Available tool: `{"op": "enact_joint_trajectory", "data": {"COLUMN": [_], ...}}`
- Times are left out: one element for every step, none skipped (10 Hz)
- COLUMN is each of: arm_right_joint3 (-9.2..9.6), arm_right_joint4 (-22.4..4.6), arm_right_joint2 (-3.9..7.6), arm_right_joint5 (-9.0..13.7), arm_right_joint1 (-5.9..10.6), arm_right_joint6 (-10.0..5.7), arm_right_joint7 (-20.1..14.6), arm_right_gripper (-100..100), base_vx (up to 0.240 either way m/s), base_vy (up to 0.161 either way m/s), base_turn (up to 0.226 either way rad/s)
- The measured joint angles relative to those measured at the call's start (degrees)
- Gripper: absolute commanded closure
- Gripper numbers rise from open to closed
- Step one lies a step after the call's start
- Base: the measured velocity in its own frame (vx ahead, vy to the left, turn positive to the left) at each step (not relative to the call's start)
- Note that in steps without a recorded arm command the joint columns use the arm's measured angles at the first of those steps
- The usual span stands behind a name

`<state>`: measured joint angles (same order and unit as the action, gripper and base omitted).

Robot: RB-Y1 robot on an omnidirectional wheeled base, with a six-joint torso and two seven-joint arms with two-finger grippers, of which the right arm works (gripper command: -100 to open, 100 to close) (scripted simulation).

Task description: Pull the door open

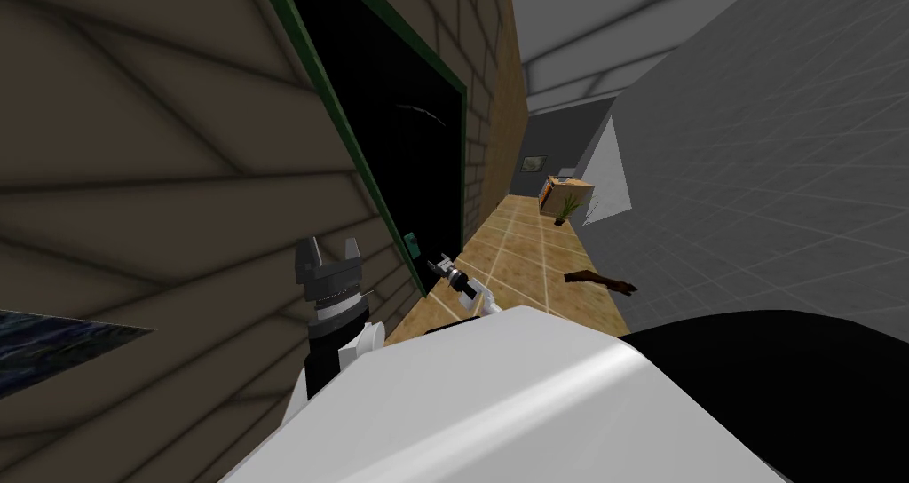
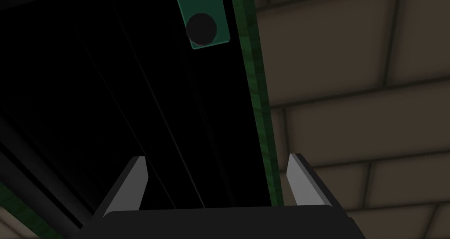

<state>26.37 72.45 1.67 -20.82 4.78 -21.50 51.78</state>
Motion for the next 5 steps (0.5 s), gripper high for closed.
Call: {"op": "enact_joint_trajectory", "data": {"arm_right_joint3": [0.3,0.84,1.34,2.11,2.4], "arm_right_joint4": [-1.28,-2.71,-3.79,-4.44,-5.97], "arm_right_joint2": [-0.21,-0.52,-0.83,-0.79,-1.39], "arm_right_joint5": [-0.26,-0.64,-1.0,-1.38,-1.71], "arm_right_joint1": [0.63,1.54,2.14,2.81,3.59], "arm_right_joint6": [-0.23,-0.3,-0.3,0.01,-0.1], "arm_right_joint7": [0.88,1.99,3.06,3.97,5.03], "arm_right_gripper": [-100,-100,-100,-100,-100], "base_vx": [0.114,0.144,0.158,0.141,0.137], "base_vy": [0.004,0.021,0.023,0.011,0.013], "base_turn": [-0.03,-0.018,-0.022,-0.02,-0.023]}}
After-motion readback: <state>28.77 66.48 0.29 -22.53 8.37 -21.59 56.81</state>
